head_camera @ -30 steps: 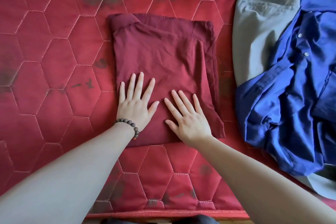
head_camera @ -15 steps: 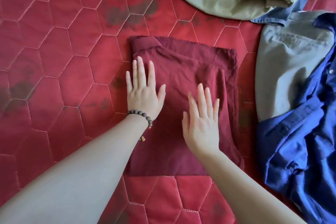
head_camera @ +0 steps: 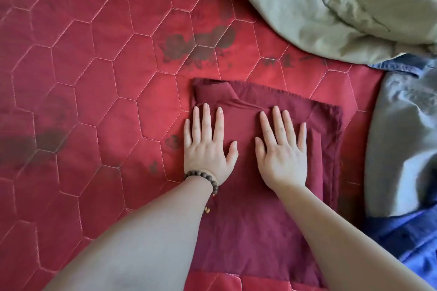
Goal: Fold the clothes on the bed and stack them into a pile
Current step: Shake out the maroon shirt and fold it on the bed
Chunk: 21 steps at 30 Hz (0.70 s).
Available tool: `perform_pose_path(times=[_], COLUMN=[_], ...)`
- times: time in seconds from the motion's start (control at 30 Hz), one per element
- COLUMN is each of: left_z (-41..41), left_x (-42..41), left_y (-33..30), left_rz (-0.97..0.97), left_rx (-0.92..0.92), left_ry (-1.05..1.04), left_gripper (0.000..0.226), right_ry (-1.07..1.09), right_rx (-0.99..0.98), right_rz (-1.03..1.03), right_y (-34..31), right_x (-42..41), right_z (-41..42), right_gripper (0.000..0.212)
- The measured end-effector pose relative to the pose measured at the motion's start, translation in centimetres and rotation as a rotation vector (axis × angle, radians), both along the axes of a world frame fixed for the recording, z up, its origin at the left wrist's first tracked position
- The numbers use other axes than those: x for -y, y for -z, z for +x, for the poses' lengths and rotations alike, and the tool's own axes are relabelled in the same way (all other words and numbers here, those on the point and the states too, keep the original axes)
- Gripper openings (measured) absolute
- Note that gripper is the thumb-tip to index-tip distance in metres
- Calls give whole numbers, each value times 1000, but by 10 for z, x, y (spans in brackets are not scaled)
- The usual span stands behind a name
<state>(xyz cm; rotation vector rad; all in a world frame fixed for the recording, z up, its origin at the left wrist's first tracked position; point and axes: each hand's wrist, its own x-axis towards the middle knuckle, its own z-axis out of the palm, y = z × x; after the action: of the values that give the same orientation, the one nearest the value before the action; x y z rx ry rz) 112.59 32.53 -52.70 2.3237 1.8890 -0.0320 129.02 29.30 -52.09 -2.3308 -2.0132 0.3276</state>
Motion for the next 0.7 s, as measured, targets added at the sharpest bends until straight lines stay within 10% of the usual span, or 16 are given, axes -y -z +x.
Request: perform_pose_path(times=[0.13, 0.33, 0.7], left_z=[-1, 0, -3], left_x=[-1, -2, -2], left_y=[0, 1, 3], left_rz=[-8, -30, -4], left_rx=[-4, 7, -13], left_ry=[0, -7, 10], left_gripper=[82, 79, 83], right_ry=[206, -177, 161], right_rx=[10, -299, 99], right_rz=[21, 66, -105], right_y=[-8, -8, -8], right_x=[-11, -67, -10], right_z=[1, -48, 84], right_gripper=[57, 53, 67])
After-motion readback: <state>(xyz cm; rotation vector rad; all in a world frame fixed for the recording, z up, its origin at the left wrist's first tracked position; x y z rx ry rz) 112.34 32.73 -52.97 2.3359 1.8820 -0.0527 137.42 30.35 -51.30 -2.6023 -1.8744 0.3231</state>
